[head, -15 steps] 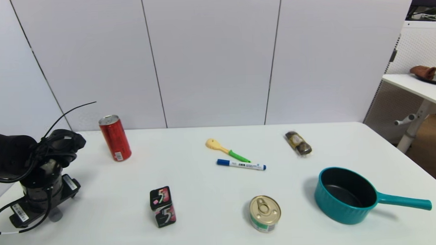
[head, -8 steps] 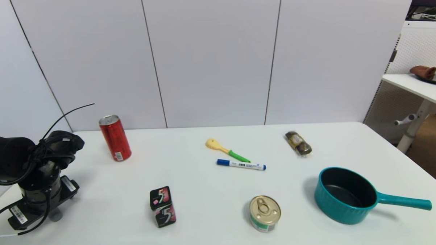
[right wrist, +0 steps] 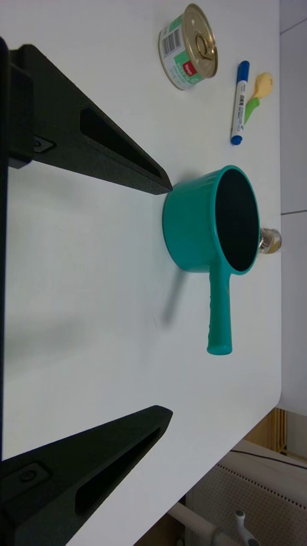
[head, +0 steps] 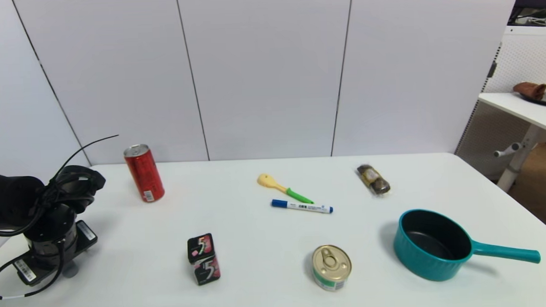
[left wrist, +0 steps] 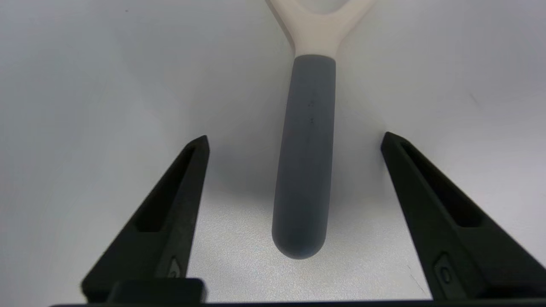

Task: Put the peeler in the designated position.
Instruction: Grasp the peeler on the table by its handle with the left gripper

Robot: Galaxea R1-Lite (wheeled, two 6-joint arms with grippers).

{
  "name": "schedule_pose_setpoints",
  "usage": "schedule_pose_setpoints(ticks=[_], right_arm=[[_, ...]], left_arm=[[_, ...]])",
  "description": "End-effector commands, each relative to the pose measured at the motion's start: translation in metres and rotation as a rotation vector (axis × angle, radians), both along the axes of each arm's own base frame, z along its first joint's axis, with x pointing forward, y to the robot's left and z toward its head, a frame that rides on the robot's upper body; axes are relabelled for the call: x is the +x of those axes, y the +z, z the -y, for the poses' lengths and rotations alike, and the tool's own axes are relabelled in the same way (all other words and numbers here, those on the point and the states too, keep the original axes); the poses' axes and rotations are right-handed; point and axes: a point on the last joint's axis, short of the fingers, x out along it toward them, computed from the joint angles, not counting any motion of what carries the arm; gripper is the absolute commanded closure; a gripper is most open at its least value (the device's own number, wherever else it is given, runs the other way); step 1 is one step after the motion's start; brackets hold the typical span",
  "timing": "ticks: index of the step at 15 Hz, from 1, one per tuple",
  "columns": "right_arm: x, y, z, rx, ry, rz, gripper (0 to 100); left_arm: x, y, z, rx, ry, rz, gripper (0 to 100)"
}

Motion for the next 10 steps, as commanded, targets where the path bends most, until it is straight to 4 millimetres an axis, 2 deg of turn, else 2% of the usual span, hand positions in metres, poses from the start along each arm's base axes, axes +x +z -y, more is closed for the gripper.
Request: schedule_pose_setpoints(ticks=[1,10], right_arm=[[0.0,0.0,0.0,0.0,0.001,0.001,0],[0.0,0.0,0.0,0.0,0.001,-0.001,0]], left_arm=[[0.0,-0.002,-0.001,0.002,0.007,-0.008,100],[0.002,0.012,-0.002,0.017,0.005,0.046,100]])
